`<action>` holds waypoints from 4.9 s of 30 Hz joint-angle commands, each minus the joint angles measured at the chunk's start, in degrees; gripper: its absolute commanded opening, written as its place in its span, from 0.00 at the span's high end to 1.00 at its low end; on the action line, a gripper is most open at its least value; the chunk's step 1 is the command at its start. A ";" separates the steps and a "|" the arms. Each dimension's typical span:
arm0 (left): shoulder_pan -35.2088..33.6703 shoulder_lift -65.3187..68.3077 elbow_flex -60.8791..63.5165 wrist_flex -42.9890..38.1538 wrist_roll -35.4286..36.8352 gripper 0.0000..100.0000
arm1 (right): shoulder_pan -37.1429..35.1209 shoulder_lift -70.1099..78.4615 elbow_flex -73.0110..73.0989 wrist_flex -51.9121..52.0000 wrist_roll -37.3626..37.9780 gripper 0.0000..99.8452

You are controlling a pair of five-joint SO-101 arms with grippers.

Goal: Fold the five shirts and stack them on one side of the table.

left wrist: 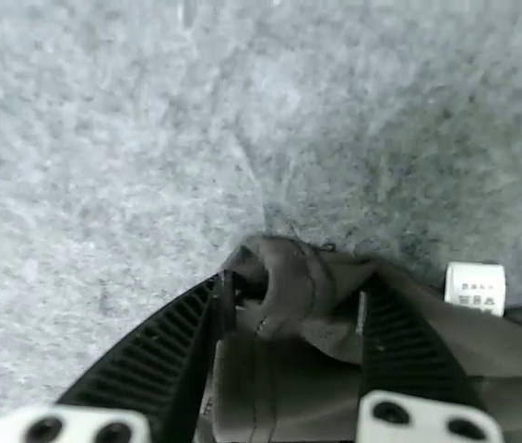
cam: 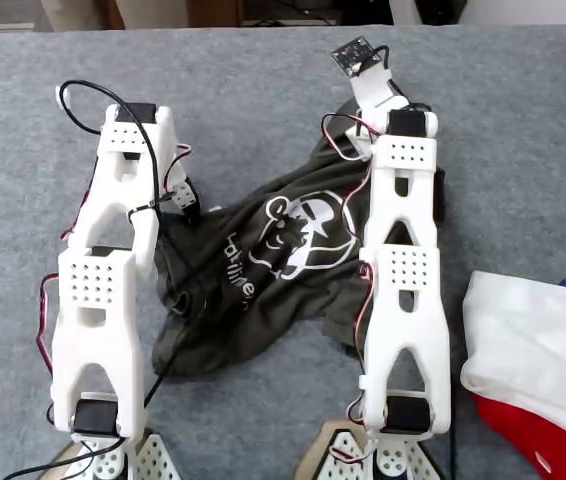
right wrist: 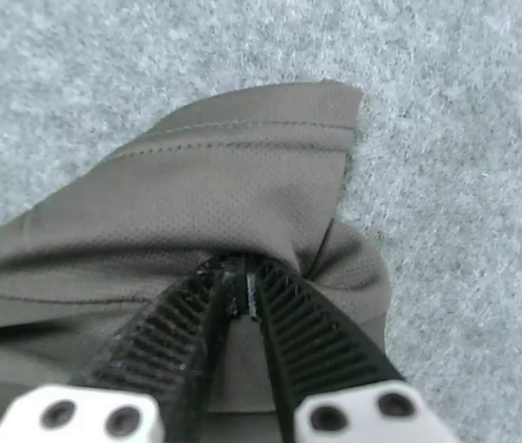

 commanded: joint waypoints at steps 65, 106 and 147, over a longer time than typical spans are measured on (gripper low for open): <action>-4.48 2.51 0.00 1.93 -2.90 0.98 | 0.13 -0.13 -3.12 -1.41 0.44 0.99; -6.24 -13.32 11.25 -26.81 9.93 0.80 | 0.13 -0.13 -3.12 -1.49 0.44 0.99; -4.75 13.41 -31.30 -6.86 24.62 0.80 | 0.04 -0.13 -3.12 -1.49 0.44 0.99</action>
